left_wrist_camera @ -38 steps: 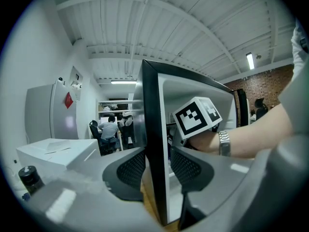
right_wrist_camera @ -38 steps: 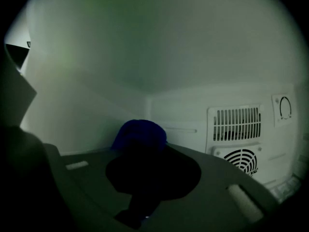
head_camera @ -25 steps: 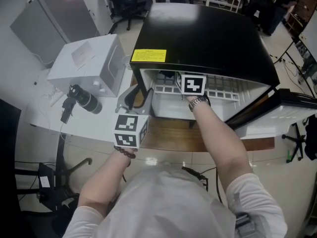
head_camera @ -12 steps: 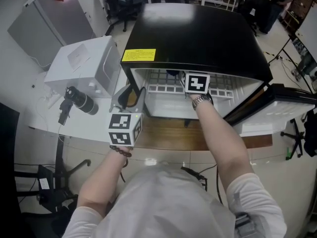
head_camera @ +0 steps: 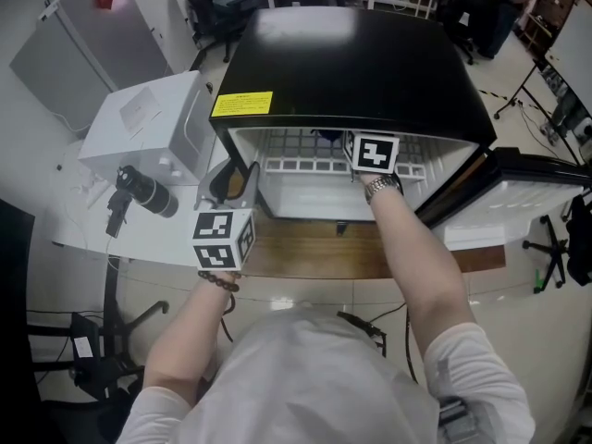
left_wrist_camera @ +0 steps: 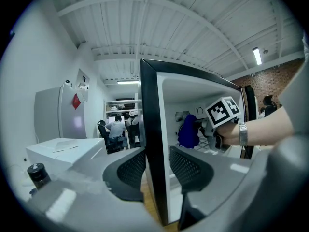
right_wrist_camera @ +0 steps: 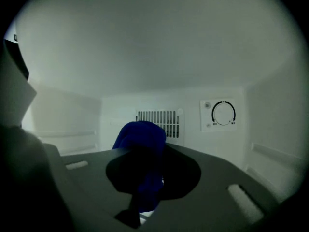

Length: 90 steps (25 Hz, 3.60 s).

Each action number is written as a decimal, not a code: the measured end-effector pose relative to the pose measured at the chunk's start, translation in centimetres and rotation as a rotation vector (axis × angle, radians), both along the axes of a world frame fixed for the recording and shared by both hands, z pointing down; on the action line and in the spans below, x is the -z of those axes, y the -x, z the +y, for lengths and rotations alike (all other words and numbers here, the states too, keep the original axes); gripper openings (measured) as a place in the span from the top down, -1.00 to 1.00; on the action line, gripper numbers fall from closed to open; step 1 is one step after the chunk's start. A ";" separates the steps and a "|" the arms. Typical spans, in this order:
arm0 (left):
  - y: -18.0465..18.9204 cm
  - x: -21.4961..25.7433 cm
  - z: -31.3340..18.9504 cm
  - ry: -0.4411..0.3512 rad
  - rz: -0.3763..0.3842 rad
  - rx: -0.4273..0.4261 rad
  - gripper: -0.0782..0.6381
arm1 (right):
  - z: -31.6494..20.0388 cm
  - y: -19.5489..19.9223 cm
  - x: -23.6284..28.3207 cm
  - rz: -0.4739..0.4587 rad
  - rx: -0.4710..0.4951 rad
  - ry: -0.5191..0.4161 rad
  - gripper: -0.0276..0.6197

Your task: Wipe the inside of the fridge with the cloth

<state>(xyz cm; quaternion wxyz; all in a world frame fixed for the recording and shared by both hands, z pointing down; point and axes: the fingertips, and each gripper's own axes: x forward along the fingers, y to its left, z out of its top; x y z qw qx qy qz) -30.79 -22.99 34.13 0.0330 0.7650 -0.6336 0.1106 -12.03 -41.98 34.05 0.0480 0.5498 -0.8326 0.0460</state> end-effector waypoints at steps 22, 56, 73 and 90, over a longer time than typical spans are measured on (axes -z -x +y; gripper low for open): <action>0.1 -0.1 -0.2 0.013 0.009 0.083 0.36 | -0.7 -7.8 -0.6 0.020 -0.100 0.026 0.78; -0.2 0.1 0.1 0.013 0.003 0.068 0.37 | 6.1 1.8 3.7 -0.069 0.102 -0.090 0.78; -0.1 -0.4 0.2 0.010 -0.038 -0.023 0.39 | 4.9 14.1 -1.9 0.060 0.234 0.078 0.78; -0.1 0.0 0.1 -0.005 -0.039 -0.039 0.38 | 3.7 11.3 -3.4 0.193 0.140 0.146 0.78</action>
